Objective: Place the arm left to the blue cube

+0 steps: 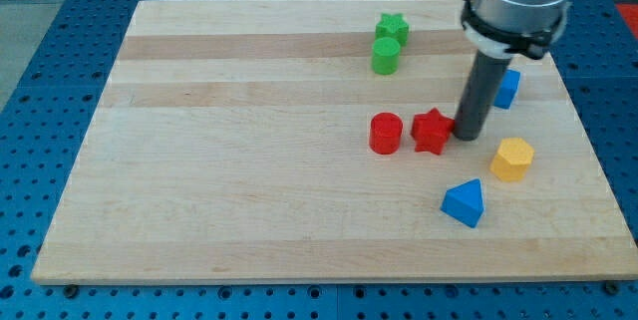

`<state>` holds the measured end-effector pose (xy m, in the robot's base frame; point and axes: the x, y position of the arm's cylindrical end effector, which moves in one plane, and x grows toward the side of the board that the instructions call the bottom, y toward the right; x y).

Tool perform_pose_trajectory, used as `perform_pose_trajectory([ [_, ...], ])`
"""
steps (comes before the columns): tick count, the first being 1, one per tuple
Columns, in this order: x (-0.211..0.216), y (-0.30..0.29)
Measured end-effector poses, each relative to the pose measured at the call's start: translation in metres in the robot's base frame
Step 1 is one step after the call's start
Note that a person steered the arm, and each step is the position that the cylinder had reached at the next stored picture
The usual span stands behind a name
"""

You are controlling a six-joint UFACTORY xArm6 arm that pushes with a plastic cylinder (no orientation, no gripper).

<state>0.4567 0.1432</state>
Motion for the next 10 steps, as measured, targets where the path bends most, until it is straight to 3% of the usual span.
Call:
perform_pose_trajectory([
  [3,0.001,-0.091],
  [4,0.001,-0.093],
  [5,-0.017,-0.018],
  [9,-0.033,0.018],
  [10,-0.074,0.004],
])
